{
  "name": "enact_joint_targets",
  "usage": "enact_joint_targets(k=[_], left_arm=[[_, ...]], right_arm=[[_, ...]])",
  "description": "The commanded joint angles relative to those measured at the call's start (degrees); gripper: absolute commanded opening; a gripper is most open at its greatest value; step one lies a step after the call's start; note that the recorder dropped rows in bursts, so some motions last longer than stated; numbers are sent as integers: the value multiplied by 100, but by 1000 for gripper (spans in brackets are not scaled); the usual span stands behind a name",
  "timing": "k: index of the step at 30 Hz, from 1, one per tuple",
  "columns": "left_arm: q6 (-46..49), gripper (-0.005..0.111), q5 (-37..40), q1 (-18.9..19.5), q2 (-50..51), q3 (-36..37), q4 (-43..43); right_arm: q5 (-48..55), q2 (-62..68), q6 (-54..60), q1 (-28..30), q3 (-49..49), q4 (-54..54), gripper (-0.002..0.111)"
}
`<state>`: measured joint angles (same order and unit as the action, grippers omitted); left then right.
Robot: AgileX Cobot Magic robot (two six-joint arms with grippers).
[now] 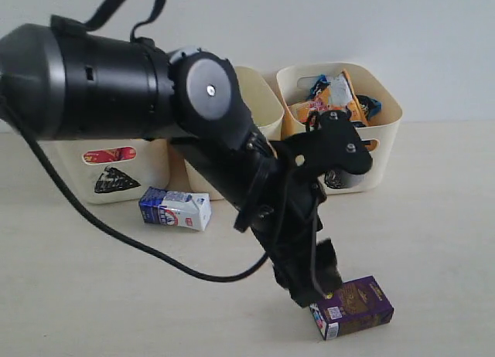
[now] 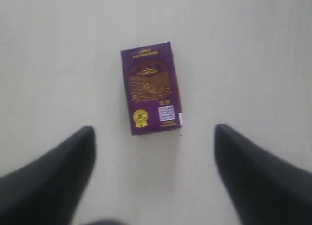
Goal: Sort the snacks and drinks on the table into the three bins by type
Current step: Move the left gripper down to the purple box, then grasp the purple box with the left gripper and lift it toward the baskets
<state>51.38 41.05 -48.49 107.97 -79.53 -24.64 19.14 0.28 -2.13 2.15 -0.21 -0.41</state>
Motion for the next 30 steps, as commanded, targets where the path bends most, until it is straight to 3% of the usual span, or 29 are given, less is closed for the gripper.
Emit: enact_joint_targets(k=[1,8,14,19,30], left_arm=[[-335,94,-8,-144,254,-127,-83],[-274,93,220,-352,651,-510,-17],[-1086,93,296,-489,1166,-1127,528],[-1304,93,679,-489,1611,-1608,720],[-1349,91,518,-489,2213,-1984,1190]], right_arm=[[-23,-28,-32,16,21,-19,0],[-23,-28,-32,16,21,-19,0],[-23,-28,-32,16,21,-19,0],[-23,-28,-32,16,21,-19,0],[-23,-28,-32,16,21,-19,0]])
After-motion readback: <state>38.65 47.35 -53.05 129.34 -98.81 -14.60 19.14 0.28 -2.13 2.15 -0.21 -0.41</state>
